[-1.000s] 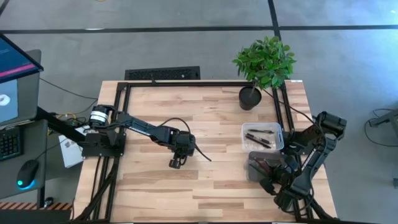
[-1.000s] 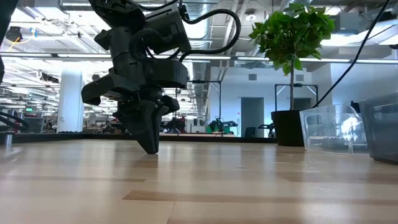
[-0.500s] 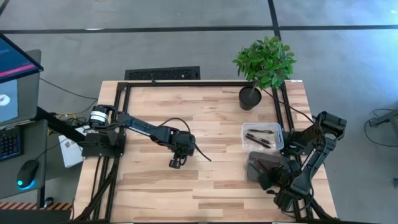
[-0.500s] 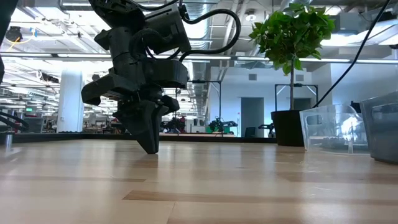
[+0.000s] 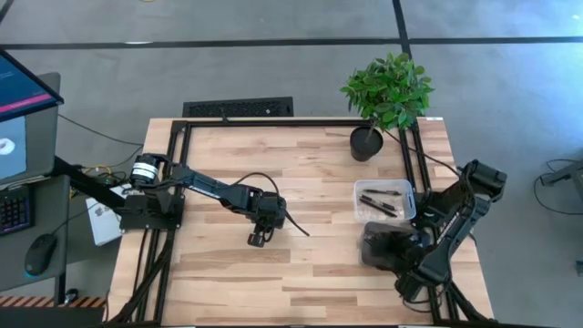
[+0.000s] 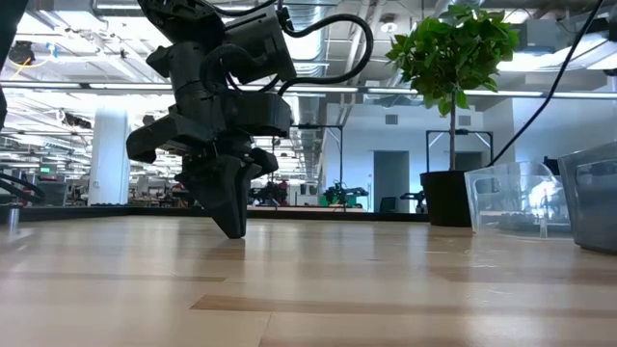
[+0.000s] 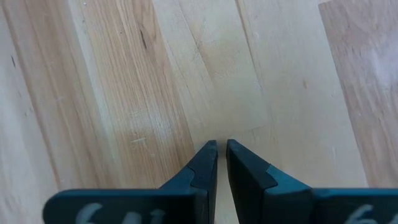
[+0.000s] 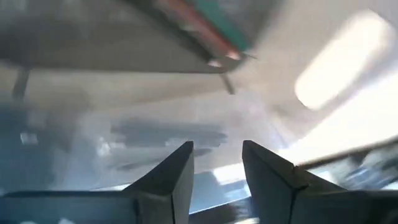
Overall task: Sort pens & pencils
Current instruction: Return to Home Position
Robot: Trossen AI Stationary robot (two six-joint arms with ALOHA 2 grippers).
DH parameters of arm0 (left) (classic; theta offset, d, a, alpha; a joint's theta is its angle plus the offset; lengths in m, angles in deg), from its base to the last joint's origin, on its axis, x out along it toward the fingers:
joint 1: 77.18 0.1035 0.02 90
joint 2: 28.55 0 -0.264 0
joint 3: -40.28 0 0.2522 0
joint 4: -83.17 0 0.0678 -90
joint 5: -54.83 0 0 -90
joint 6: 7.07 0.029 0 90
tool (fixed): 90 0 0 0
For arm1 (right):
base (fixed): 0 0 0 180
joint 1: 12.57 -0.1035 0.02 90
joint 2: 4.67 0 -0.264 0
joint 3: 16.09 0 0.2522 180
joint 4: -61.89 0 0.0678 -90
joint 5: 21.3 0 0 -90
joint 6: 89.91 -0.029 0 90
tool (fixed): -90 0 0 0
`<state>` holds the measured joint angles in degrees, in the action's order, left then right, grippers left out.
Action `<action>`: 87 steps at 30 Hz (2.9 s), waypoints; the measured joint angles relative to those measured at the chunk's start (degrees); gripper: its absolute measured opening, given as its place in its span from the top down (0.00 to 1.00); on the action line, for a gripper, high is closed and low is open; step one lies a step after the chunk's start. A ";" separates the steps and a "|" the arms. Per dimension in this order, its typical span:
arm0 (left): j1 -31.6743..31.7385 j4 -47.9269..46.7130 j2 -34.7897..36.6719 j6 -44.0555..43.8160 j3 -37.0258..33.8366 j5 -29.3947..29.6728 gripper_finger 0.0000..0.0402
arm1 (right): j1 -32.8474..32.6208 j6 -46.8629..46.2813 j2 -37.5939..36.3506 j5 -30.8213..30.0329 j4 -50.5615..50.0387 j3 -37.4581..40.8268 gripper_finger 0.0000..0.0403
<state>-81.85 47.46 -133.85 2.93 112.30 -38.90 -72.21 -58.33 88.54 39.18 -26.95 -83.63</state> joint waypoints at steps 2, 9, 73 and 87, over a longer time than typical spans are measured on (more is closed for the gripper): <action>0.00 0.00 0.00 -0.56 0.00 -0.29 0.93 | 1.71 -6.31 -1.13 -0.63 -1.00 -1.63 0.60; 0.07 0.73 -0.02 -7.57 -0.02 -1.99 0.93 | 7.42 -25.22 -8.95 -6.04 -0.87 -8.12 0.60; 25.83 14.94 95.73 -1.07 -40.35 5.83 0.93 | 59.16 -21.06 -93.02 -9.24 60.06 29.31 0.60; 25.81 12.30 100.87 -3.04 -45.07 5.67 0.93 | 60.16 -16.51 -92.90 -7.69 83.99 47.30 0.60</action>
<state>-56.04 59.76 -32.98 -0.11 67.23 -33.23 -12.06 -74.84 -4.37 31.48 57.03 -36.33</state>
